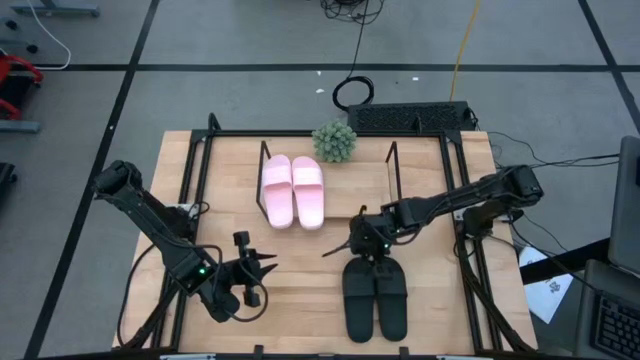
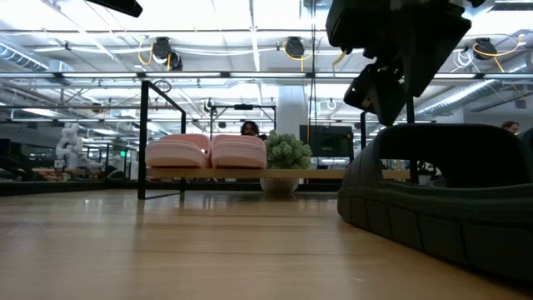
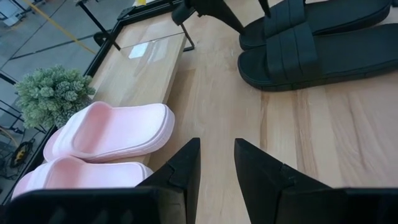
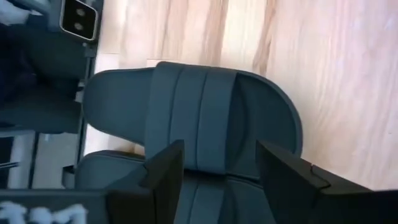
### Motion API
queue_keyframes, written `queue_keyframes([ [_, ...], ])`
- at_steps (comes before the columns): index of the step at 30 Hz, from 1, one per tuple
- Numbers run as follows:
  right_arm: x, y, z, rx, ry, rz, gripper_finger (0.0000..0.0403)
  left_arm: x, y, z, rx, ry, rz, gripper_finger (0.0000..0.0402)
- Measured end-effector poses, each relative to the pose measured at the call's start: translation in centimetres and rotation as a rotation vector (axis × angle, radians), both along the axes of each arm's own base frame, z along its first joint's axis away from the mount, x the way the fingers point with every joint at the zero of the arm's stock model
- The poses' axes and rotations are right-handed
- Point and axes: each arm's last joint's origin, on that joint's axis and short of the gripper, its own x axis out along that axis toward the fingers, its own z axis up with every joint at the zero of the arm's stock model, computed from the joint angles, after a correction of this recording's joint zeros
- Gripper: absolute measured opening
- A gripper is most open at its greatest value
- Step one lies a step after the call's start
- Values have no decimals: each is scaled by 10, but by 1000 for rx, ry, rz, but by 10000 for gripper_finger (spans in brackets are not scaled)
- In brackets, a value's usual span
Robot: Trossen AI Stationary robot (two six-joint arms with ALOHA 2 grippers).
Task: Pick and place slides into the shelf
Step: Put the left black slipper on the shelf
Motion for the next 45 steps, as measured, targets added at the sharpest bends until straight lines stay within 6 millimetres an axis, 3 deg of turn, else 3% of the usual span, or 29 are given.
queue_keyframes([
  [7,-2,-15,-9,132,32,3,190,0,0,0,-5,5,-4,102],
  [16,-7,-27,-31,179,-11,-15,190,0,0,0,0,7,-7,102],
  [30,-13,-27,-51,197,-72,-39,190,0,0,0,2,8,-8,102],
  [45,-12,-17,-50,230,-85,-40,190,0,0,0,0,7,-7,102],
])
